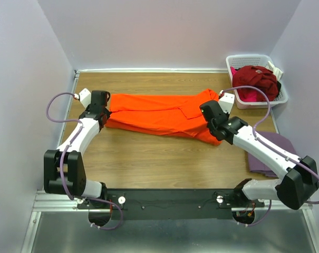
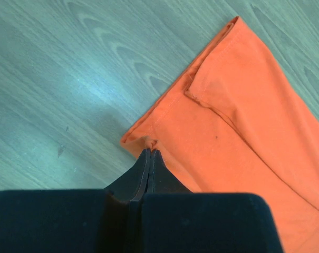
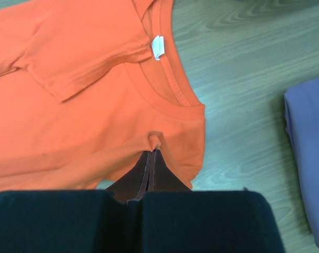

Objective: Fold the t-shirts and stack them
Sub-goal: Fold the other side of the tshirt into a rectangle

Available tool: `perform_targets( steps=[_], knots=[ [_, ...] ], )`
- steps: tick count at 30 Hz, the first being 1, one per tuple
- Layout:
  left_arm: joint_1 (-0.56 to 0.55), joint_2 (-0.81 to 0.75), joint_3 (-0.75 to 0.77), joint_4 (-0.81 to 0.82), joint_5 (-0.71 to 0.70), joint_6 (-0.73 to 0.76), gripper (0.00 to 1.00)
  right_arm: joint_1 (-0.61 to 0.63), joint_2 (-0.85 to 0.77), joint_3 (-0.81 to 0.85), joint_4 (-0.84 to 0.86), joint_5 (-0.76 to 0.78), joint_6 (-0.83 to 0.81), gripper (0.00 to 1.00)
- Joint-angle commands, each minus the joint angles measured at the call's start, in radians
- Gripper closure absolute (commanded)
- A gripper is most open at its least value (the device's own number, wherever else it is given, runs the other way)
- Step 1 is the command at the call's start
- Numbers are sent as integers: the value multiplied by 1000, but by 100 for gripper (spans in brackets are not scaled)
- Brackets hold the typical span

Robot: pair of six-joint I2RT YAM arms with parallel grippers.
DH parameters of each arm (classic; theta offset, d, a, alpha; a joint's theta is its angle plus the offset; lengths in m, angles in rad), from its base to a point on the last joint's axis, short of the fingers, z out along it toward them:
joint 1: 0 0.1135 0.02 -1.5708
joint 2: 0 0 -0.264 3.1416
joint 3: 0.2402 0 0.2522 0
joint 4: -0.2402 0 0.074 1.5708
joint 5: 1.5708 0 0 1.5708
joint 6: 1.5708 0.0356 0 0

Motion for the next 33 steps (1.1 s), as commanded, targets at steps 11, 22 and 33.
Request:
perform_targets(
  steps=[11, 22, 33],
  knots=[
    [-5, 178, 119, 26, -40, -8, 100, -140, 104, 24, 186, -130, -129, 99],
    [-5, 376, 249, 27, -43, 5, 100, -260, 272, 60, 309, -228, -158, 99],
    [-5, 501, 378, 24, -31, 47, 100, -321, 412, 119, 350, -275, -161, 99]
  ],
)
